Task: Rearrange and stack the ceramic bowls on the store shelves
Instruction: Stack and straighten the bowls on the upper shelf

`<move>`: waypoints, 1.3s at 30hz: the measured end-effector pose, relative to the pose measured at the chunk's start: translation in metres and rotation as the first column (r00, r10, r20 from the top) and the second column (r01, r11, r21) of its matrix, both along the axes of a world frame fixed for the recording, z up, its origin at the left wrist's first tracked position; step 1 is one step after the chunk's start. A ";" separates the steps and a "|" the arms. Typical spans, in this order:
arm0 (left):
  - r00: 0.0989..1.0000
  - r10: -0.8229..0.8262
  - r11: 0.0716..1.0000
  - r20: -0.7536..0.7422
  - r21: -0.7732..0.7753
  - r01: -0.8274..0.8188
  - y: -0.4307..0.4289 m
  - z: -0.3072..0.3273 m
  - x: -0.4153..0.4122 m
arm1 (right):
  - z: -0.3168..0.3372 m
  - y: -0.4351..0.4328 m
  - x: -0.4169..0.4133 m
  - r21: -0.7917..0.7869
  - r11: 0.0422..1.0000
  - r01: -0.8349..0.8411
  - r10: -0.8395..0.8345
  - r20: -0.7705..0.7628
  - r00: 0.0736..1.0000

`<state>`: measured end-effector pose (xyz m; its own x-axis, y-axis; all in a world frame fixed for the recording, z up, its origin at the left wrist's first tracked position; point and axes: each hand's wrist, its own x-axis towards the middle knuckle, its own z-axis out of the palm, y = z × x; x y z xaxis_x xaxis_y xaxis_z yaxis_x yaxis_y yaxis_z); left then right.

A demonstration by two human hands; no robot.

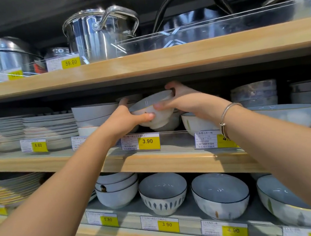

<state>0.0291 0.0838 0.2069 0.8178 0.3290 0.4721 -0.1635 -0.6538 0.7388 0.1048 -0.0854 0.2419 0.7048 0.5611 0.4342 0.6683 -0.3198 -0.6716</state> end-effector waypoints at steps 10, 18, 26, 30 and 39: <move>0.965 -0.167 0.904 0.202 -0.360 0.232 -0.020 0.009 0.008 | -0.003 -0.010 0.004 0.241 0.970 0.037 -0.031 -0.029 0.999; 0.913 -0.273 0.798 0.304 -0.458 0.391 -0.058 0.006 0.025 | 0.003 -0.046 -0.011 0.274 0.954 0.124 -0.116 -0.048 0.992; 0.902 -0.308 0.815 0.303 -0.404 0.415 -0.099 0.007 0.042 | 0.002 -0.086 -0.011 0.351 0.914 0.205 -0.178 -0.108 0.978; 0.925 -0.297 0.855 0.237 -0.365 0.368 -0.108 0.005 0.047 | -0.001 -0.100 -0.008 0.300 0.928 0.221 -0.176 -0.169 0.970; 0.942 -0.334 0.894 -0.014 -0.322 0.313 -0.105 0.007 0.045 | -0.007 -0.104 -0.001 0.287 0.923 0.254 -0.121 -0.411 0.904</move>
